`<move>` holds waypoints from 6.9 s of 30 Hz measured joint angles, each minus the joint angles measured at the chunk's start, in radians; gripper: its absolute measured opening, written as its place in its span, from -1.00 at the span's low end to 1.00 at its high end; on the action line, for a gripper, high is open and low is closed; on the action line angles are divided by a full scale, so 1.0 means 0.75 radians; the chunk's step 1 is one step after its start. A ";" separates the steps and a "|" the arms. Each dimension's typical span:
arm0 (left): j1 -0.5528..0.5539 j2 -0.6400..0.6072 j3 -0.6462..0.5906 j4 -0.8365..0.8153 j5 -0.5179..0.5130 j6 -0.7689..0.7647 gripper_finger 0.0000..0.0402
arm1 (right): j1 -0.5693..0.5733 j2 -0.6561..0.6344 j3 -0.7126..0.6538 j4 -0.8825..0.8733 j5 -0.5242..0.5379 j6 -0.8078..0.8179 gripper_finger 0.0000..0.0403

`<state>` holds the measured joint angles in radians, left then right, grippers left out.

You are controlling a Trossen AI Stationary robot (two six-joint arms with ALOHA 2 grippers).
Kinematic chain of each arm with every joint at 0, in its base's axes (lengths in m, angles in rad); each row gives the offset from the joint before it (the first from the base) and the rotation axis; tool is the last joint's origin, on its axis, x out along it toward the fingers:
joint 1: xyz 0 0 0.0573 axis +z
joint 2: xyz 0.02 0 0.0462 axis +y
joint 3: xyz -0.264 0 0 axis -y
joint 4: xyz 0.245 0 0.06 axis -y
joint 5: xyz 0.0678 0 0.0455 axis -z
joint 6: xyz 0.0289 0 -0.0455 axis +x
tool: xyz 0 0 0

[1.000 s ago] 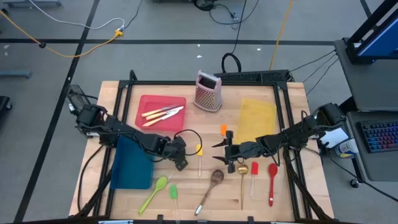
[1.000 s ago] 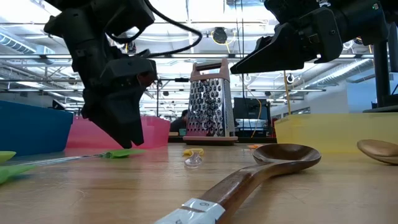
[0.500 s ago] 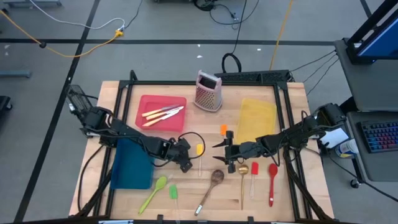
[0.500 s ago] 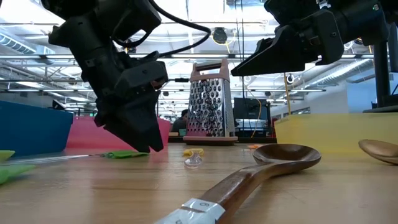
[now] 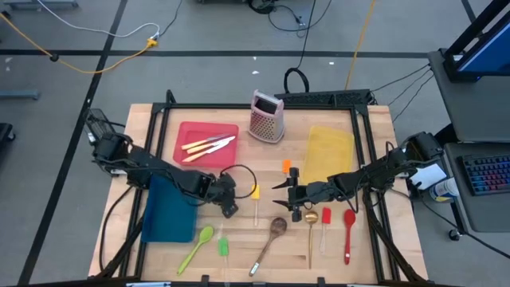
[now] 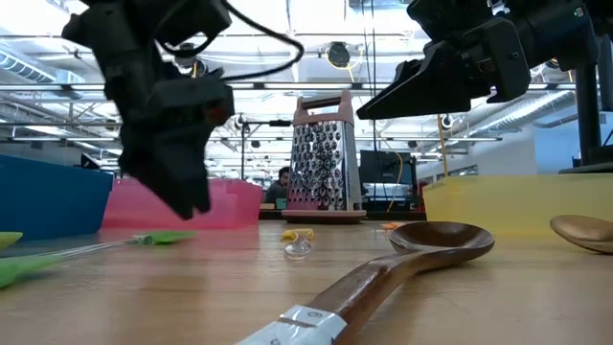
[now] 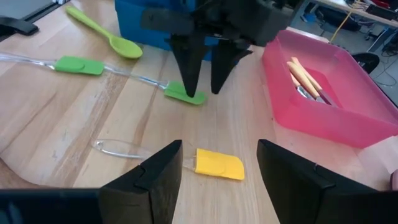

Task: Pick & Place Kitchen Items
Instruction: Put the green spatula into the blue bin

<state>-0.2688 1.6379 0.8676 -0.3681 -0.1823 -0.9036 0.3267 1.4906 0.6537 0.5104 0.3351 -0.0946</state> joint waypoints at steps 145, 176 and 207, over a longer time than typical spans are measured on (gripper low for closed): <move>-0.416 -0.127 -0.078 -0.869 -0.172 -1.180 -0.83 | 0.000 0.000 0.000 -0.010 0.001 -0.004 -0.02; -0.413 -0.127 -0.079 -0.931 -0.182 -1.008 -0.82 | 0.000 0.000 0.000 -0.009 0.001 -0.004 -0.03; -0.332 -0.127 -0.079 -0.987 -0.121 -1.105 -0.18 | 0.000 0.000 0.000 -0.009 0.000 -0.006 -0.03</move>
<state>-0.5179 1.5425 0.8085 -1.1080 -0.2728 -1.7324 0.3267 1.4906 0.6537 0.5034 0.3351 -0.0993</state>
